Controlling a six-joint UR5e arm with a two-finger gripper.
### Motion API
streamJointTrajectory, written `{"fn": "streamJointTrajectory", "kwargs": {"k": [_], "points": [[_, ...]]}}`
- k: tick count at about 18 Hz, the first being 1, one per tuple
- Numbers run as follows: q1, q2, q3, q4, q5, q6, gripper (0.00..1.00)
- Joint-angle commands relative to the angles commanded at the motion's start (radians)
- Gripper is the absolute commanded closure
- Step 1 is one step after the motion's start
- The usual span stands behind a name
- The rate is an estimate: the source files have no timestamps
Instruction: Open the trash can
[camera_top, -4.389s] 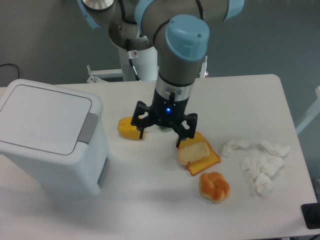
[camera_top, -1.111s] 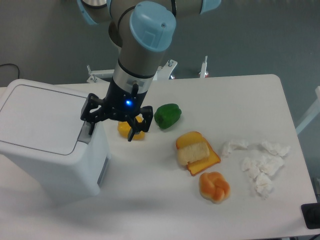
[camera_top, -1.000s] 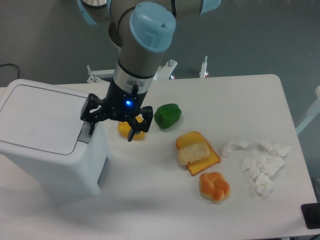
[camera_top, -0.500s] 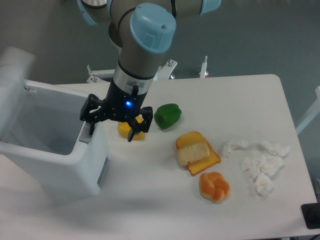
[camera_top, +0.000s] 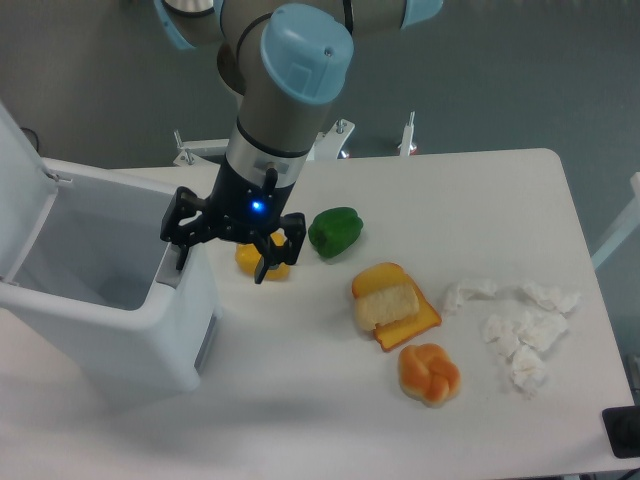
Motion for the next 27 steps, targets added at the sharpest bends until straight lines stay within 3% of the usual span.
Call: {"fn": "streamJointTrajectory", "kwargs": {"k": [3,6,9,14,21,27], "points": [[0.023,0.0,0.005,0.009,0.002,0.015,0.0],[0.061,-0.006,0.005,0.069,0.009,0.072,0.0],[0.113,-0.018,-0.004,0.083,0.012,0.199,0.0],[0.173,-0.024,-0.054,0.083,0.179,0.463,0.0],[0.239,-0.09,-0.054,0.084,0.242,0.834,0.0],[0.256,-0.159,-0.047,0.115,0.346,1.015,0.0]]}}
